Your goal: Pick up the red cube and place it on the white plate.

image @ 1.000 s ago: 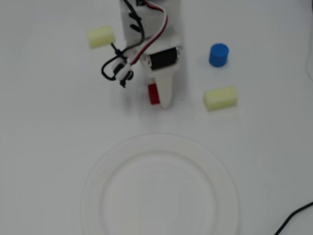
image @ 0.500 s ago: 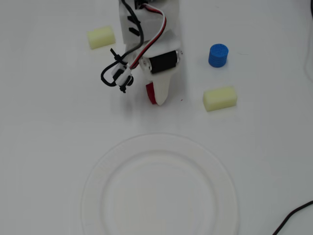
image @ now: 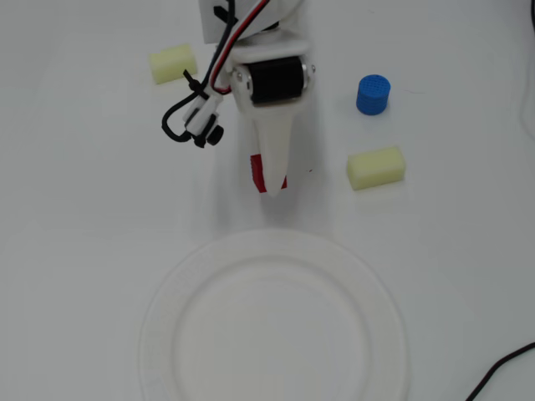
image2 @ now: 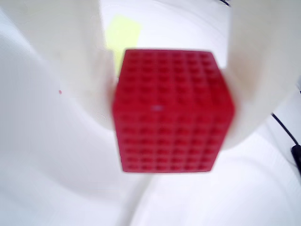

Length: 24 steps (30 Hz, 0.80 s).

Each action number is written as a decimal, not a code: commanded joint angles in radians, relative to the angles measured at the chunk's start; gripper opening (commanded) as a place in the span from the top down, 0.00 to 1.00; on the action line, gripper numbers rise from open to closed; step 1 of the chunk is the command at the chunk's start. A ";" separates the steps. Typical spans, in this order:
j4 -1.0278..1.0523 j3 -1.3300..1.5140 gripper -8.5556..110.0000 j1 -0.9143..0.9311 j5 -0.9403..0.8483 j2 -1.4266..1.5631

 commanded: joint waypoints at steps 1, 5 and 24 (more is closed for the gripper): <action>-0.041 -0.123 0.93 -0.015 0.018 -0.051; -0.061 -0.264 0.93 -0.021 0.035 -0.196; 0.112 -0.632 0.79 0.006 0.080 -0.531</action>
